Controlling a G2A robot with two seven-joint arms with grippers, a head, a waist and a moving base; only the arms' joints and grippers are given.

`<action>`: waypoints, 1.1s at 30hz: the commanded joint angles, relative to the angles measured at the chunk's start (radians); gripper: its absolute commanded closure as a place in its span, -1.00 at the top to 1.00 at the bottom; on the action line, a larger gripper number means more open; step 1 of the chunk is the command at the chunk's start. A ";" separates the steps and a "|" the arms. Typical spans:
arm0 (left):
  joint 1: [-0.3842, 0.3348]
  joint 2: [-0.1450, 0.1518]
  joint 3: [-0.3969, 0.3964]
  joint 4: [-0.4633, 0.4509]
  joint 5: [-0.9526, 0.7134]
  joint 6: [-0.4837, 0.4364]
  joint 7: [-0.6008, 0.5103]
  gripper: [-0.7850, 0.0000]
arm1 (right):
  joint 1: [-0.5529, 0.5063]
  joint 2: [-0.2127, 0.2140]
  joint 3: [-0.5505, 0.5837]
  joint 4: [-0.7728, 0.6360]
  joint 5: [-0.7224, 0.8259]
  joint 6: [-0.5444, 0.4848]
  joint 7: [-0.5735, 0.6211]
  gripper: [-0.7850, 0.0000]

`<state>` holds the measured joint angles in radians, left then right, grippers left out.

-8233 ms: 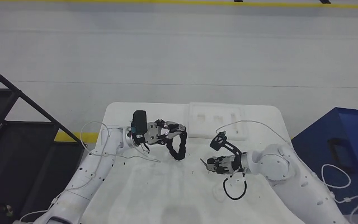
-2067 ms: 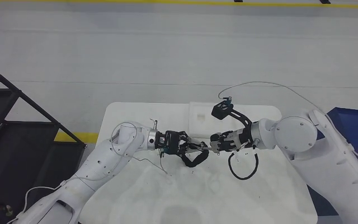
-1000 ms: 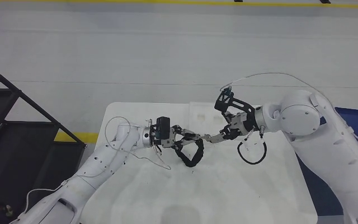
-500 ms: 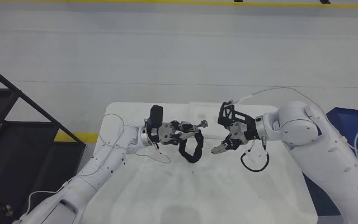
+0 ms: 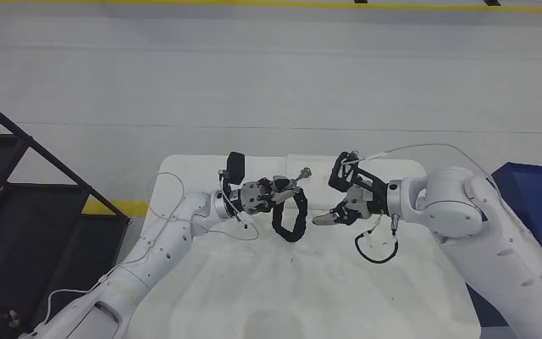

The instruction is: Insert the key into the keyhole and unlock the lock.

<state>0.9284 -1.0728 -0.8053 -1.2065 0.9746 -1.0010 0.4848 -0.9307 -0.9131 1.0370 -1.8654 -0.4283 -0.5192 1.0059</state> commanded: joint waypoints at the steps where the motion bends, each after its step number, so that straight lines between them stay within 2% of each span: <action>1: 0.003 -0.001 -0.006 -0.005 0.001 0.001 -0.011 -1.00 | -0.005 0.000 -0.003 -0.015 -0.013 -0.012 -0.013 1.00; 5: -0.001 -0.007 -0.006 -0.005 -0.001 -0.007 -0.051 -1.00 | 0.013 0.004 0.002 -0.029 -0.081 -0.145 -0.028 1.00; 9: -0.012 -0.017 0.001 0.005 -0.009 -0.004 -0.083 -1.00 | 0.035 0.004 -0.005 -0.050 -0.169 -0.203 -0.047 1.00; 18: -0.025 -0.040 0.014 0.022 -0.004 -0.002 -0.112 -1.00 | 0.094 -0.008 -0.086 -0.070 -0.278 -0.247 -0.015 1.00; 26: -0.032 -0.051 0.006 0.027 0.024 -0.005 -0.124 -1.00 | 0.163 -0.025 -0.174 -0.049 -0.262 -0.244 0.048 1.00; 33: -0.033 -0.057 -0.003 0.020 0.067 -0.005 -0.131 -1.00 | 0.203 -0.026 -0.213 -0.025 -0.240 -0.266 0.029 1.00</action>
<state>0.8940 -1.1290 -0.8072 -1.1854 1.0399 -1.0060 0.3520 -0.7316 -0.9394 0.8276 -1.8936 -0.6722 -0.7860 1.0340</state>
